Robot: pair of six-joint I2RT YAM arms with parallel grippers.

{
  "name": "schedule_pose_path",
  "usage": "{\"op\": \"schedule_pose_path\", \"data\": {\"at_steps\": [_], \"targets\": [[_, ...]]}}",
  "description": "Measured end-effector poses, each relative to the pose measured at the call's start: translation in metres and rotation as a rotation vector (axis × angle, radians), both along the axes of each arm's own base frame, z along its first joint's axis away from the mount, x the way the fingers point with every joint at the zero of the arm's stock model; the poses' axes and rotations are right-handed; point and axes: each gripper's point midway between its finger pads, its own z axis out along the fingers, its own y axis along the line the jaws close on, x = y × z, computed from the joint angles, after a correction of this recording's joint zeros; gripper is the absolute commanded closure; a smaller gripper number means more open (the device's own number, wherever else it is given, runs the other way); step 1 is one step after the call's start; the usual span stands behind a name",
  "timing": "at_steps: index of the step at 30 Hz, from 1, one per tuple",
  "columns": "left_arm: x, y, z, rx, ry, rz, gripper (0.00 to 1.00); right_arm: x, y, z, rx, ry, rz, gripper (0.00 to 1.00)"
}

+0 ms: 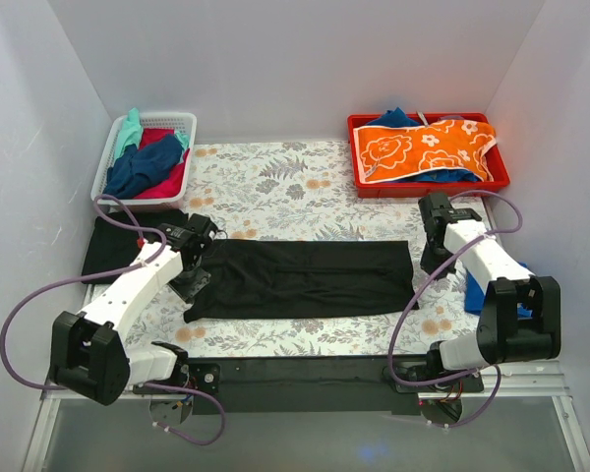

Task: Fold and stack the t-shirts
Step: Fold the tshirt

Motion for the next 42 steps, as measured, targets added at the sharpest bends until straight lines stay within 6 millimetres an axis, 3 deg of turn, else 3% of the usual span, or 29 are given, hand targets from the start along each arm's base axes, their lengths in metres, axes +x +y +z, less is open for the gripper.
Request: {"op": "schedule_pose_path", "data": {"at_steps": [5,8,14,17,21,24,31,42], "targets": [[-0.002,-0.002,0.006,-0.025,-0.029,-0.017,0.69,0.012,0.026,0.004,0.076,-0.043,0.071,0.88],[0.006,-0.009,0.007,-0.070,-0.082,-0.069,0.63,0.016,0.042,0.004,0.121,-0.059,0.120,0.88],[0.060,-0.034,0.006,-0.124,-0.185,-0.197,0.61,0.028,0.069,0.011,0.178,-0.107,0.197,0.87],[0.098,-0.052,-0.007,-0.135,-0.185,-0.264,0.60,0.031,0.078,0.012,0.197,-0.118,0.219,0.88],[0.124,-0.061,-0.033,-0.123,-0.157,-0.335,0.60,0.030,0.084,0.011,0.212,-0.111,0.233,0.88],[0.132,-0.062,-0.042,-0.109,-0.148,-0.380,0.60,0.029,0.086,0.011,0.218,-0.110,0.238,0.88],[0.155,-0.067,-0.043,-0.083,-0.187,-0.465,0.62,0.029,0.088,0.010,0.222,-0.107,0.241,0.88],[0.164,-0.068,-0.054,-0.061,-0.159,-0.542,0.72,0.028,0.089,0.005,0.220,-0.089,0.232,0.88]]}}
